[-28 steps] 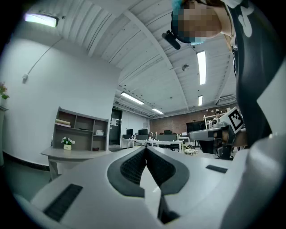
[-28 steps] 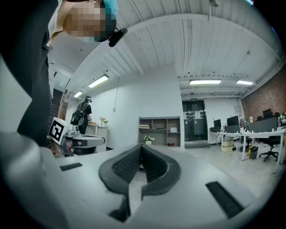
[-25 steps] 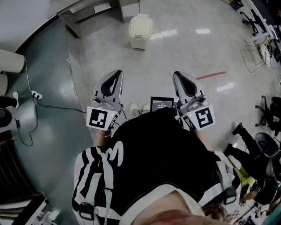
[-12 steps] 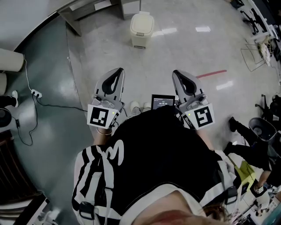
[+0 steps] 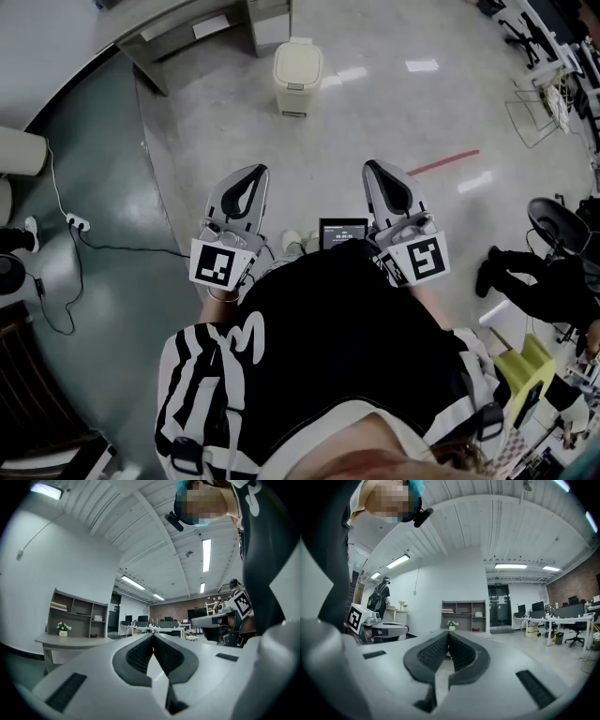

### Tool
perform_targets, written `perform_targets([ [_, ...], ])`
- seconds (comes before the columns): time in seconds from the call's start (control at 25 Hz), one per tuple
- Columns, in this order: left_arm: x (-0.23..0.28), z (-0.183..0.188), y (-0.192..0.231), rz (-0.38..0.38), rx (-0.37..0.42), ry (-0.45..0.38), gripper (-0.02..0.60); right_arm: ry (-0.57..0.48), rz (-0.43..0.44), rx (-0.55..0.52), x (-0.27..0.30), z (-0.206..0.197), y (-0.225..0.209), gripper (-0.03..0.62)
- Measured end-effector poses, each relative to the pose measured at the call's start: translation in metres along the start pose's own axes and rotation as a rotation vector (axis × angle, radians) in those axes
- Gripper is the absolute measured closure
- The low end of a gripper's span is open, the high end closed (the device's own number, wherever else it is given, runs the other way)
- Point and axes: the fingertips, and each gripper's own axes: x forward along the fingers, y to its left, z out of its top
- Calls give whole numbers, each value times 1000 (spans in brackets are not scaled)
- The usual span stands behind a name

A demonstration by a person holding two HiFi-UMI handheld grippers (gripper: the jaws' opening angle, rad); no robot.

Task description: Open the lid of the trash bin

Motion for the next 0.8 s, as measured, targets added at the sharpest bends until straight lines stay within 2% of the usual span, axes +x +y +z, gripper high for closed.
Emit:
perform_targets([
  [0.12, -4, -7, 5, -16, -7, 9, 574, 22, -29, -16, 2, -9, 7, 586],
  [0.28, -7, -10, 5, -30, -17, 9, 574, -7, -27, -7, 3, -9, 16, 586],
  [0.48, -5, -12, 6, -32, -19, 15, 574, 65, -31, 38, 2, -21, 14, 586],
  [0.8, -1, -20, 22, -28, -32, 32, 574, 33, -5, 49, 24, -21, 13, 586],
])
